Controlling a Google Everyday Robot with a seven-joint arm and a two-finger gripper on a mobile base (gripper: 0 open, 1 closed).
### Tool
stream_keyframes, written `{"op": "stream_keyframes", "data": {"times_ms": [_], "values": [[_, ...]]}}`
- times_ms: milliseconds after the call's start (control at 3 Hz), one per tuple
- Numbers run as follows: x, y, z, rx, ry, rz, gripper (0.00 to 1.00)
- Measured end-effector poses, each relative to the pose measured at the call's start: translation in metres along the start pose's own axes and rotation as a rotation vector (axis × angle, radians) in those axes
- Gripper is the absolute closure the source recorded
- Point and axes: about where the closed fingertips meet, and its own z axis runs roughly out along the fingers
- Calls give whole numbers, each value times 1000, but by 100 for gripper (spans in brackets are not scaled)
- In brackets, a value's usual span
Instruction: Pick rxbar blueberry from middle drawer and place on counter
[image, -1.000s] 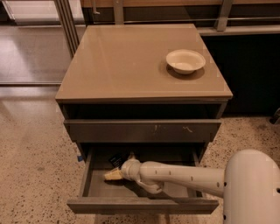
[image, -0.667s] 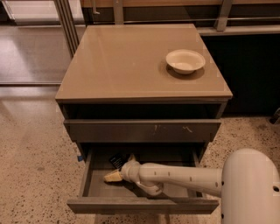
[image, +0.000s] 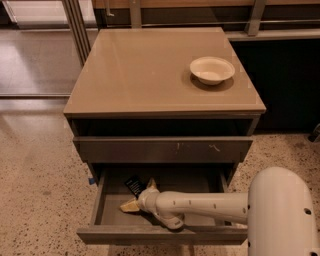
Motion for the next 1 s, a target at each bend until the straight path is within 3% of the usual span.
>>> {"op": "stream_keyframes", "data": {"times_ms": [333,1000], "values": [[1,-1,0,5,1,0,17],[1,-1,0,5,1,0,64]]}}
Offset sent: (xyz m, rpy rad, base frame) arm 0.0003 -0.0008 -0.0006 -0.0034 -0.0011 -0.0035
